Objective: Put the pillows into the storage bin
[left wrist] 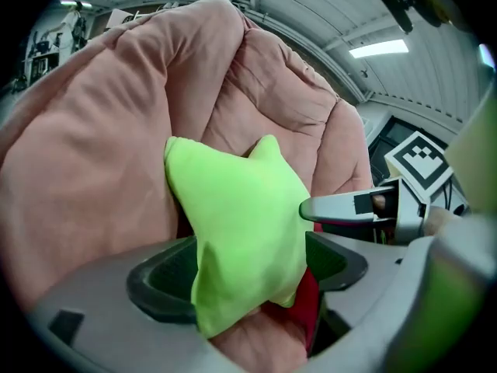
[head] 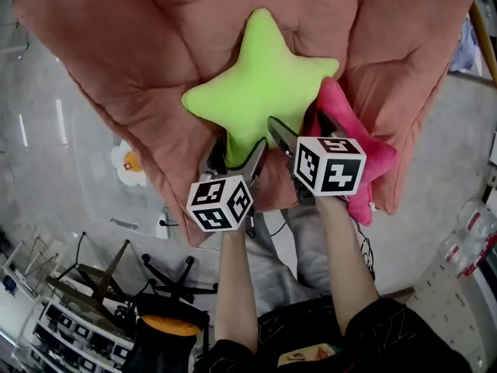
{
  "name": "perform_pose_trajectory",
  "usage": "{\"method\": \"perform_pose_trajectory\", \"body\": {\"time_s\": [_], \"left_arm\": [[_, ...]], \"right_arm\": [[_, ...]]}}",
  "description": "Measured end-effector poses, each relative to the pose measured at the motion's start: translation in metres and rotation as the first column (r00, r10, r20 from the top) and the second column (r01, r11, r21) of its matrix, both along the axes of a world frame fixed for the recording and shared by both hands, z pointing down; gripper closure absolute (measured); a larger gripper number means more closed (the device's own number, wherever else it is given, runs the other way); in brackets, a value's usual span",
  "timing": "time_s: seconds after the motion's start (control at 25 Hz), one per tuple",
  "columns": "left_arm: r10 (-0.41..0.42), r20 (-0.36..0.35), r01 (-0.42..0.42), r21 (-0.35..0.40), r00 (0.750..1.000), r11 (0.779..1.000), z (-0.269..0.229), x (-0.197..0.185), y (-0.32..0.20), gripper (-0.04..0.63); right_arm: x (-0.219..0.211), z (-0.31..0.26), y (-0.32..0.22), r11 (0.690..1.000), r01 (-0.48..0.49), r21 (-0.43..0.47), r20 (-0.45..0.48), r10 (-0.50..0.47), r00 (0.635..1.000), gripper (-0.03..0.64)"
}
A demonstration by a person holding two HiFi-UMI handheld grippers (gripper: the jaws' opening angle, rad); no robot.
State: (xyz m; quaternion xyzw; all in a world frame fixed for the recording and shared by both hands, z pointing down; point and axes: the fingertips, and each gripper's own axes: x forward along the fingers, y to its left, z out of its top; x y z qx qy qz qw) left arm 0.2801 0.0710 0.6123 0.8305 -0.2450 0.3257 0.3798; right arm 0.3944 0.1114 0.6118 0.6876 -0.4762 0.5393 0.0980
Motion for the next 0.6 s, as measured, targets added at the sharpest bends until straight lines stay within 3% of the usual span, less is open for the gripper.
{"method": "perform_pose_trajectory", "body": {"time_s": [0.16,0.36,0.48,0.6], "left_arm": [[0.026,0.007,-0.026,-0.018,1.0,0.999,0.012,0.009,0.002,0.137],[0.025,0.031,-0.025,-0.016,0.999,1.0,0.028,0.018,-0.004,0.13],[0.014,0.031,-0.014,0.002,0.999,1.0,0.034,0.02,-0.008,0.148],[0.034,0.04,-0.035,0.03,0.999,0.999,0.036,0.022,-0.01,0.192]], "right_arm": [[-0.001,0.019,-0.004,0.999,0.028,-0.046,0.094,-0.024,0.995,0.147],[-0.007,0.032,-0.014,0.999,0.039,0.031,0.253,-0.046,0.966,0.149],[-0.008,0.037,-0.021,0.996,0.031,0.09,0.248,-0.052,0.967,0.15],[-0.011,0.038,-0.027,0.986,0.023,0.168,0.209,-0.058,0.976,0.209]]}}
